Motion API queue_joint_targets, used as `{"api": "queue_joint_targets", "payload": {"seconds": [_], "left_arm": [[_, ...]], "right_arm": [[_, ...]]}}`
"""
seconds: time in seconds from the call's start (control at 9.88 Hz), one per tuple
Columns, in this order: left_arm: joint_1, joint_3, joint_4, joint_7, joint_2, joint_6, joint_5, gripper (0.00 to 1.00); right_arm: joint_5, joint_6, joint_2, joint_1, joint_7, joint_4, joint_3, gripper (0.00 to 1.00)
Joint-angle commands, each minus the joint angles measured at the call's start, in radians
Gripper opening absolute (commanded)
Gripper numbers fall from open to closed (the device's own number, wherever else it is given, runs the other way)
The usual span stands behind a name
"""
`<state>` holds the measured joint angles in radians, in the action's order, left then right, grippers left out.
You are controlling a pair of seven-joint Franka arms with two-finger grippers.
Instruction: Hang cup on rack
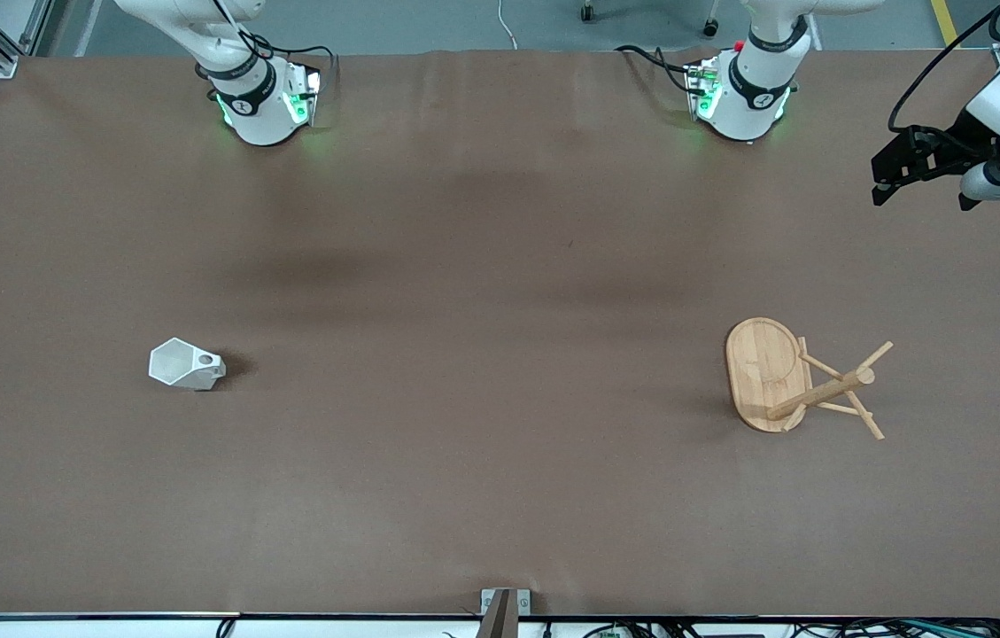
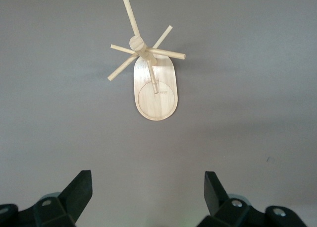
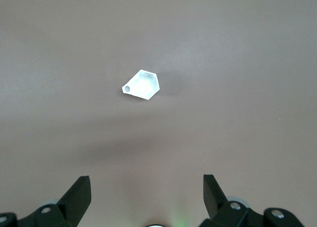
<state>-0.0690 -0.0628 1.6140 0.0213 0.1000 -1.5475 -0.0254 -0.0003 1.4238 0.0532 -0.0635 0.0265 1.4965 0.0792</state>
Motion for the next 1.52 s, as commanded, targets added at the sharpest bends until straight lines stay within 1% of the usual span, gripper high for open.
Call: {"api": "queue_joint_targets", "payload": {"seconds": [0.0, 0.2, 0.3, 0.51, 0.61, 0.71, 0.81, 1.01, 1.11, 1.22, 1.42], "left_arm": [[0.003, 0.001, 0.015, -0.023, -0.006, 0.009, -0.004, 1.0], [0.003, 0.0, 0.015, -0.023, -0.011, 0.009, -0.004, 1.0], [0.003, 0.001, 0.015, -0.021, -0.011, 0.009, -0.002, 1.0], [0.003, 0.001, 0.015, -0.021, -0.011, 0.009, -0.002, 1.0], [0.003, 0.001, 0.015, -0.021, -0.011, 0.009, -0.002, 1.0], [0.003, 0.0, 0.015, -0.021, -0.011, 0.01, -0.002, 1.0], [0.003, 0.0, 0.015, -0.021, -0.011, 0.01, -0.002, 1.0], [0.001, 0.001, 0.015, -0.021, -0.011, 0.01, -0.002, 1.0], [0.003, 0.0, 0.015, -0.023, -0.011, 0.01, -0.002, 1.0], [0.003, 0.0, 0.015, -0.023, -0.011, 0.01, -0.002, 1.0], [0.003, 0.0, 0.015, -0.023, -0.011, 0.01, -0.002, 1.0]], "right_arm": [[-0.013, 0.091, -0.001, 0.01, -0.01, 0.097, 0.001, 1.0], [-0.013, 0.218, -0.054, 0.01, -0.008, 0.18, -0.001, 1.0], [-0.013, 0.275, -0.115, 0.007, -0.007, 0.2, 0.001, 1.0], [-0.013, 0.381, -0.269, 0.004, -0.007, 0.202, 0.001, 1.0], [-0.012, 0.429, -0.327, -0.01, -0.007, 0.206, 0.001, 1.0], [-0.012, 0.498, -0.366, -0.018, -0.007, 0.235, 0.001, 1.0], [-0.01, 0.6, -0.384, -0.031, -0.007, 0.295, -0.001, 1.0], [-0.009, 0.775, -0.386, -0.035, -0.007, 0.422, -0.001, 1.0], [-0.007, 0.856, -0.397, -0.035, -0.008, 0.468, -0.001, 1.0], [-0.007, 0.901, -0.4, -0.033, -0.008, 0.508, -0.003, 1.0], [0.015, 0.931, -0.407, -0.032, -0.008, 0.544, -0.004, 0.95]]}}
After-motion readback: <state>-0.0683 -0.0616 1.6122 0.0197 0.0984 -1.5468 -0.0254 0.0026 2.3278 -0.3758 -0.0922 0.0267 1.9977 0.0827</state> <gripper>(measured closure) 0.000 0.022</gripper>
